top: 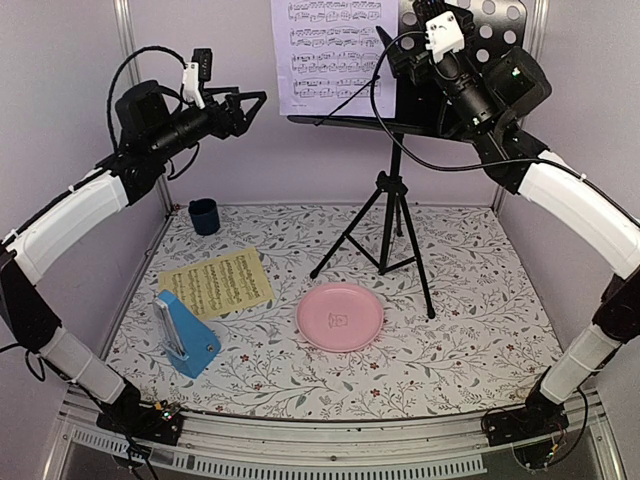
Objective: Set up the instrument practice props
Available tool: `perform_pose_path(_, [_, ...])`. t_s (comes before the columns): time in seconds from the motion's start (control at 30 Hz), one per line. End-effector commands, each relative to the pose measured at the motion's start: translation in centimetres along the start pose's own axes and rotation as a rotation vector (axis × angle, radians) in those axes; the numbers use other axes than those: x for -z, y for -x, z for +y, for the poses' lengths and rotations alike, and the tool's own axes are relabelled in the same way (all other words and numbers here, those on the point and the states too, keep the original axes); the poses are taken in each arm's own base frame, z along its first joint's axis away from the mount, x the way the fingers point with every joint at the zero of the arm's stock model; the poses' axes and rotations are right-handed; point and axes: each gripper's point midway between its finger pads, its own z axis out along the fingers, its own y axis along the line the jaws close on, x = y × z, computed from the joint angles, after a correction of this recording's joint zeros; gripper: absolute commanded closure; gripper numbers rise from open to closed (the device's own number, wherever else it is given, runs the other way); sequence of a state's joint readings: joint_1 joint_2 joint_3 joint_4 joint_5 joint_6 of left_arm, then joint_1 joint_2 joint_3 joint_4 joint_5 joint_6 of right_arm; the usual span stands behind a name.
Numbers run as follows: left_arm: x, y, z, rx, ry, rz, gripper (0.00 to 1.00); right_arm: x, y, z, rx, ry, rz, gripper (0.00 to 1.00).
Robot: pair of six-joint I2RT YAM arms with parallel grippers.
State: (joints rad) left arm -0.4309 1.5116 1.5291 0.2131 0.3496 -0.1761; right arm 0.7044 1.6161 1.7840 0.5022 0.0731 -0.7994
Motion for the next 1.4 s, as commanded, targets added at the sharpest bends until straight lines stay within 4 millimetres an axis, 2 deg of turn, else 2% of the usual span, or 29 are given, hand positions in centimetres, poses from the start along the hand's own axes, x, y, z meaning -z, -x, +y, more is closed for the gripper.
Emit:
perform_pose_path(0.0, [2.0,-2.8,3.5,0.005,0.214,0.103,0.08,1.8,2.7,-2.8,-0.084,-0.051,-0.027,0.01])
perform_pose_path(0.17, [4.0,-9.3,5.8,0.040,0.342,0.296,0.07,2.9,2.5,-3.0,-0.237,0.013,0.068,0.01])
perform_pose_path(0.3, [6.3,-14.6,7.4,0.103,0.422,0.441,0.01,4.0,2.2,-0.3,-0.370,0.171,0.146,0.01])
perform_pose_path(0.47, [10.9,-19.0,10.4,0.295,0.508,0.485,0.01,4.6,2.5,4.9,-0.498,0.386,0.207,0.01])
perform_pose_path(0.53, [13.3,-19.9,11.8,0.370,0.569,0.471,0.01,5.5,2.2,7.2,-0.537,0.451,0.230,0.01])
perform_pose_path(0.63, [16.9,-21.5,13.9,0.485,0.686,0.442,0.01,7.1,2.9,10.3,-0.566,0.516,0.240,0.01])
perform_pose_path(0.67, [18.2,-22.6,14.6,0.522,0.727,0.448,0.01,7.6,3.5,11.7,-0.577,0.550,0.238,0.01])
perform_pose_path(0.77, [21.2,-24.0,16.3,0.592,0.827,0.447,0.01,8.8,4.7,16.1,-0.539,0.615,0.270,0.01])
perform_pose_path(0.83, [22.5,-24.6,17.0,0.614,0.887,0.455,0.01,9.8,5.6,19.3,-0.492,0.675,0.285,0.01])
perform_pose_path(0.87, [23.2,-25.0,17.3,0.623,0.924,0.460,0.01,10.2,5.7,20.2,-0.487,0.699,0.286,0.01])
perform_pose_path(0.93, [24.5,-25.6,17.7,0.643,0.983,0.474,0.01,11.5,6.2,23.0,-0.533,0.785,0.293,0.01])
perform_pose_path(1.03, [26.2,-26.8,17.6,0.698,1.040,0.468,0.01,13.3,4.3,27.9,-0.638,0.879,0.362,0.00])
perform_pose_path(1.2, [28.7,-27.7,17.4,0.747,1.127,0.455,0.01,15.6,-1.5,36.2,-0.697,0.945,0.550,0.01])
perform_pose_path(1.37, [31.7,-28.8,17.2,0.782,1.274,0.480,0.01,16.8,-6.4,42.6,-0.719,0.979,0.681,0.01])
